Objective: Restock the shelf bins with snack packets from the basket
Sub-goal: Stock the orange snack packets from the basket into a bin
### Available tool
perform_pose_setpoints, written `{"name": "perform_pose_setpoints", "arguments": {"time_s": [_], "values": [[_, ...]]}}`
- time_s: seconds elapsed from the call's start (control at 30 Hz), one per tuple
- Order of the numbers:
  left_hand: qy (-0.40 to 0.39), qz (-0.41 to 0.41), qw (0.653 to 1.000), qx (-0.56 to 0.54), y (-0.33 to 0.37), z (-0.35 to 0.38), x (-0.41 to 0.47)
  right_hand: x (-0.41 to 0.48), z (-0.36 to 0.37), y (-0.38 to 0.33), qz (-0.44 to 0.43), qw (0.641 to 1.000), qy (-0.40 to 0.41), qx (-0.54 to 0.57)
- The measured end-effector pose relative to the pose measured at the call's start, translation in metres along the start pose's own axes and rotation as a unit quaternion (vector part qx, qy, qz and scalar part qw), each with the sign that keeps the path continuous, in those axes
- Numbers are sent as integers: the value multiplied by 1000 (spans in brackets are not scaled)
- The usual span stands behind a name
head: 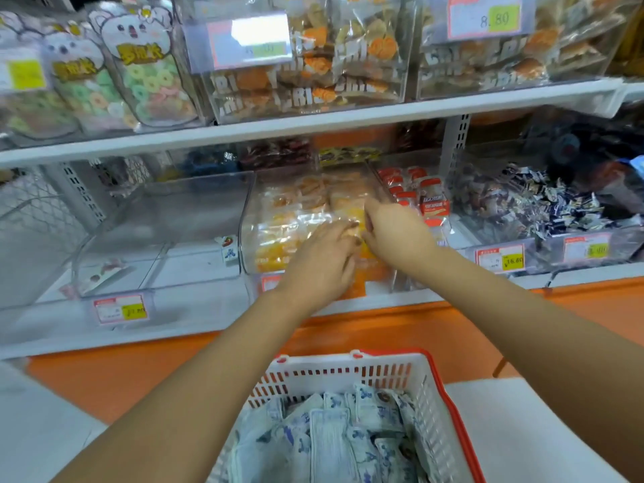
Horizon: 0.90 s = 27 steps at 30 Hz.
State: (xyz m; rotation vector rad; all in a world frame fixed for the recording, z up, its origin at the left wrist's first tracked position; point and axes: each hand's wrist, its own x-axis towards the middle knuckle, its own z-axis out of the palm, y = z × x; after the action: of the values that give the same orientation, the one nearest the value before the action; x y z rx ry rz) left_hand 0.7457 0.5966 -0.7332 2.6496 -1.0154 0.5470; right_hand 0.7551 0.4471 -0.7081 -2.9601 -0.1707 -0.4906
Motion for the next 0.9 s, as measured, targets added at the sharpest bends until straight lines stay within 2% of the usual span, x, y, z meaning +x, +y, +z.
{"name": "perform_pose_setpoints", "arguments": {"time_s": [0.07,0.1,0.17,0.27,0.37,0.43,0.5,0.57,0.63,0.73,0.83,0.9], "values": [[106,-11,988,-115,7,-9,-32,-26,-1,-9,-48,997,54,7],[132,-33,978,-157,8,-13,-49,-40,2,-15,-75,995,57,12],[122,-92,972,-180,4,-10,-88,-68,15,-26,-105,994,21,25],[-12,-177,973,-147,-14,14,-150,-108,56,-38,-86,992,-69,67],[-196,-249,941,-119,-34,49,-209,-152,115,-47,-53,967,-214,126],[-285,-283,907,-123,-38,69,-244,-181,151,-52,-43,920,-342,186],[-330,-306,879,-157,-32,82,-275,-208,177,-57,-58,855,-463,228],[-352,-320,863,-168,-22,89,-299,-236,196,-62,-83,827,-518,204],[-360,-320,863,-155,-15,92,-314,-263,213,-66,-98,839,-511,160],[-350,-329,861,-170,-10,89,-314,-279,222,-69,-58,859,-480,168],[-368,-335,851,-171,-13,85,-302,-268,221,-67,-13,848,-488,204],[-387,-340,841,-167,-11,86,-296,-258,218,-64,-6,853,-483,197]]}}
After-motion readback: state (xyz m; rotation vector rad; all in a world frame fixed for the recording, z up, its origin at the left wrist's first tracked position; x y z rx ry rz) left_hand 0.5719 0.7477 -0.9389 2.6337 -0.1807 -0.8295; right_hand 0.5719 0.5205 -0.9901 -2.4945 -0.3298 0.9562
